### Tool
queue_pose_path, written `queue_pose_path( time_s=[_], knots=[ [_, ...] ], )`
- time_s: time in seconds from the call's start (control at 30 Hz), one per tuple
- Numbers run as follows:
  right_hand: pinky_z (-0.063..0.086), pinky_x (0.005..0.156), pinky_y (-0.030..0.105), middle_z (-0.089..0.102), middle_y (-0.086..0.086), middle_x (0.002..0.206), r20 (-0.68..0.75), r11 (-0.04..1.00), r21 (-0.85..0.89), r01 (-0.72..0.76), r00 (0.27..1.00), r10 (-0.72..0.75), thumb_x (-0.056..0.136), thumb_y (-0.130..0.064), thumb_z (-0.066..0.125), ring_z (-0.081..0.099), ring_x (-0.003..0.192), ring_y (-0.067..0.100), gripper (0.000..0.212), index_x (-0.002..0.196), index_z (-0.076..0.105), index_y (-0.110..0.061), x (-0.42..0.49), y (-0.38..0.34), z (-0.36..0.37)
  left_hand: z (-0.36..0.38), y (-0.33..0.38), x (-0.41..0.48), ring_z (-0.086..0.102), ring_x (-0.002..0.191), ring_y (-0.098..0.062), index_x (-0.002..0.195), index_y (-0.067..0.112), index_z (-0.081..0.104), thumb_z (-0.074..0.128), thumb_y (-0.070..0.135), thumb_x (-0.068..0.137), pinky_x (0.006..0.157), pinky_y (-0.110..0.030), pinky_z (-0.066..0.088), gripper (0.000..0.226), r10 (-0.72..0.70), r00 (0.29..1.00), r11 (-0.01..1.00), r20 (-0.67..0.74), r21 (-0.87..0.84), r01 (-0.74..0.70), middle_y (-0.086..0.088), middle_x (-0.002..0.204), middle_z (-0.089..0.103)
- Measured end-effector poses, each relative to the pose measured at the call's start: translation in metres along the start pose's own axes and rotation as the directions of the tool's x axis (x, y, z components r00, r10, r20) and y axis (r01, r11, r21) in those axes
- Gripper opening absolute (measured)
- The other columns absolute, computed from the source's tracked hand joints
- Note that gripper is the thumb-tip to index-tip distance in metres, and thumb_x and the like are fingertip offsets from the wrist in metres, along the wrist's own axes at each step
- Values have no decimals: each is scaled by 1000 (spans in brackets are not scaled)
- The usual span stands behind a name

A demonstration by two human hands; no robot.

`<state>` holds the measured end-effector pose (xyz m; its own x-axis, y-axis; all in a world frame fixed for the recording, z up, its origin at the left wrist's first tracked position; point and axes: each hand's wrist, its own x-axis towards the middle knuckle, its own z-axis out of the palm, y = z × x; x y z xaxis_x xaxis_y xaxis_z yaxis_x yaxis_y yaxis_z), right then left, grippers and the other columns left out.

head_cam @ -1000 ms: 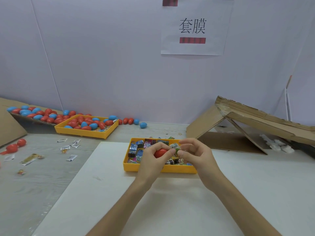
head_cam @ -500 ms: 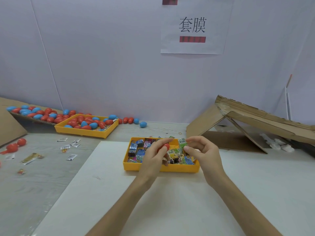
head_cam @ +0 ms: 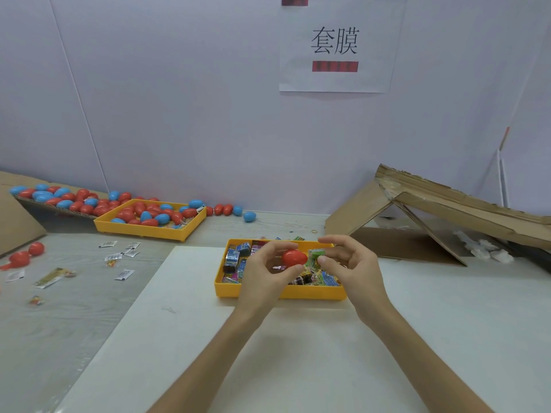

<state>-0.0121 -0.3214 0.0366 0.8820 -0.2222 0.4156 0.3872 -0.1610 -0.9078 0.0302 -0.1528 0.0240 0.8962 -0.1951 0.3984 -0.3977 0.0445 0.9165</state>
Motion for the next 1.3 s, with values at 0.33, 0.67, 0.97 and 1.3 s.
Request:
queue_pose_path(
  time_s=[0.33,0.67,0.97,1.3],
  knots=[
    [54,70,20,77,0,86,-17,998,-69,0,1000,-2,90,-2,70,73,84,13,25,100,73,-25,0,0,1,-1,1,0,69,96,-4,104,36,72,74,16,91,78,-20,57,24,-28,1000,997,-2,-74,28,33,96,68],
    [56,70,23,75,5,81,10,1000,-5,-5,1000,5,94,-1,66,71,77,14,23,102,73,-22,2,4,0,-2,0,1,71,97,-8,110,30,68,80,3,82,76,-19,56,40,-28,999,995,26,-98,30,11,102,75],
    [54,65,22,71,7,72,6,999,33,4,1000,-4,90,-1,69,64,63,12,21,100,73,-20,1,4,-1,-2,1,0,71,96,-5,99,22,71,79,0,82,73,-19,56,29,15,998,997,66,-76,-10,14,99,74],
    [55,64,21,73,7,75,-15,997,80,4,1000,-2,85,-1,75,68,68,13,16,96,73,-13,1,2,0,-2,1,0,71,95,-6,97,20,72,77,-5,81,73,-19,56,29,31,995,995,91,-94,-22,16,97,74]
  ],
)
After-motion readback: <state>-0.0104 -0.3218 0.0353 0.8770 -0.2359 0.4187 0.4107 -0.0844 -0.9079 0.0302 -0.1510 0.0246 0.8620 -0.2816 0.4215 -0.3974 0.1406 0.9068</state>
